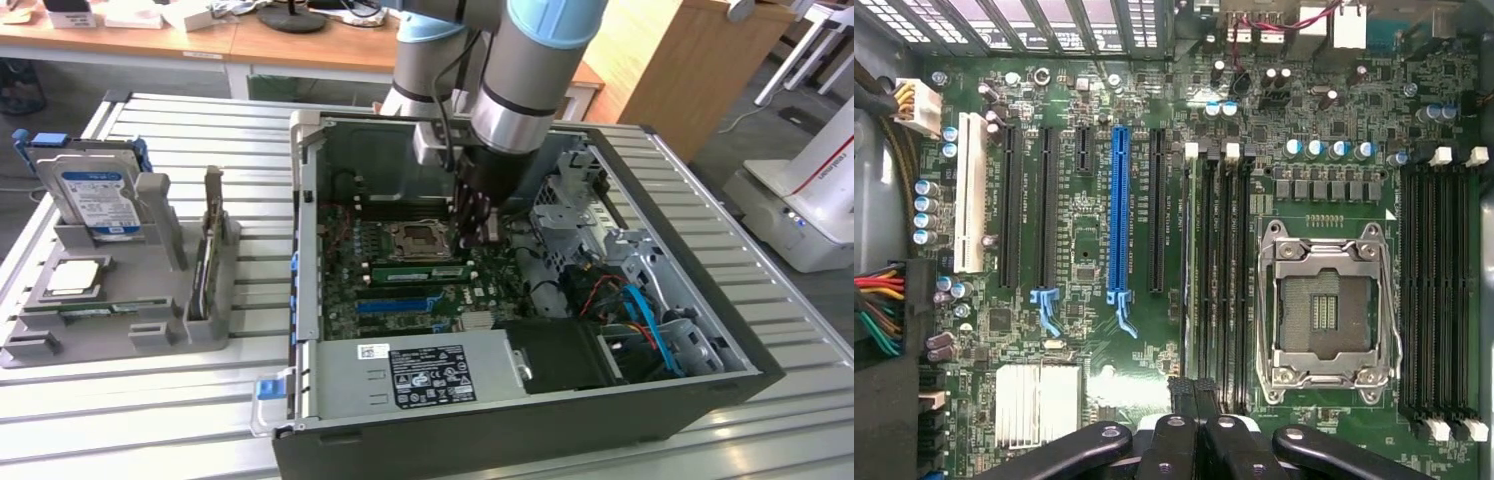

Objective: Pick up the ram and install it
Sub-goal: 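Press down the ram until it locks into place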

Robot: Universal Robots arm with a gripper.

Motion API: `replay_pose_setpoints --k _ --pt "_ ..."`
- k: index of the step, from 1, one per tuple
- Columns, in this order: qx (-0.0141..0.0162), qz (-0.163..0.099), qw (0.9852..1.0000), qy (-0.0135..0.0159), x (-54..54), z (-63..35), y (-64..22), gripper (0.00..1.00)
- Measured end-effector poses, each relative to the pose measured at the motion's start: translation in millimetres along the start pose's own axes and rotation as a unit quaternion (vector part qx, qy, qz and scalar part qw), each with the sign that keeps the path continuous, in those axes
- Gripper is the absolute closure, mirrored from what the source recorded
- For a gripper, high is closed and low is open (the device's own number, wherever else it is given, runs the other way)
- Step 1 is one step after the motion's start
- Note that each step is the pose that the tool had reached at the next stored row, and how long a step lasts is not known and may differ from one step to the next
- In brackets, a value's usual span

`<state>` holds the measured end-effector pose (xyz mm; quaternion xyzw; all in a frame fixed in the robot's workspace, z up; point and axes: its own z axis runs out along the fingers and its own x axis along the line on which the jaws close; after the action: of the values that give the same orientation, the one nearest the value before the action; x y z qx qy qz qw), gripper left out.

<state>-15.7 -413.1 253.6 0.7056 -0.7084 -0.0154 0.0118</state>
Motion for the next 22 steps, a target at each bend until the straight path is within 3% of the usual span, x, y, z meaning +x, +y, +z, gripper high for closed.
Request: replay_pose_setpoints --k 12,22 --pt "0.0000 0.000 1.0000 0.0000 0.0 4.6 -0.4 0.89" --pt "0.0000 0.000 1.0000 0.0000 0.0 4.2 -12.0 0.89"
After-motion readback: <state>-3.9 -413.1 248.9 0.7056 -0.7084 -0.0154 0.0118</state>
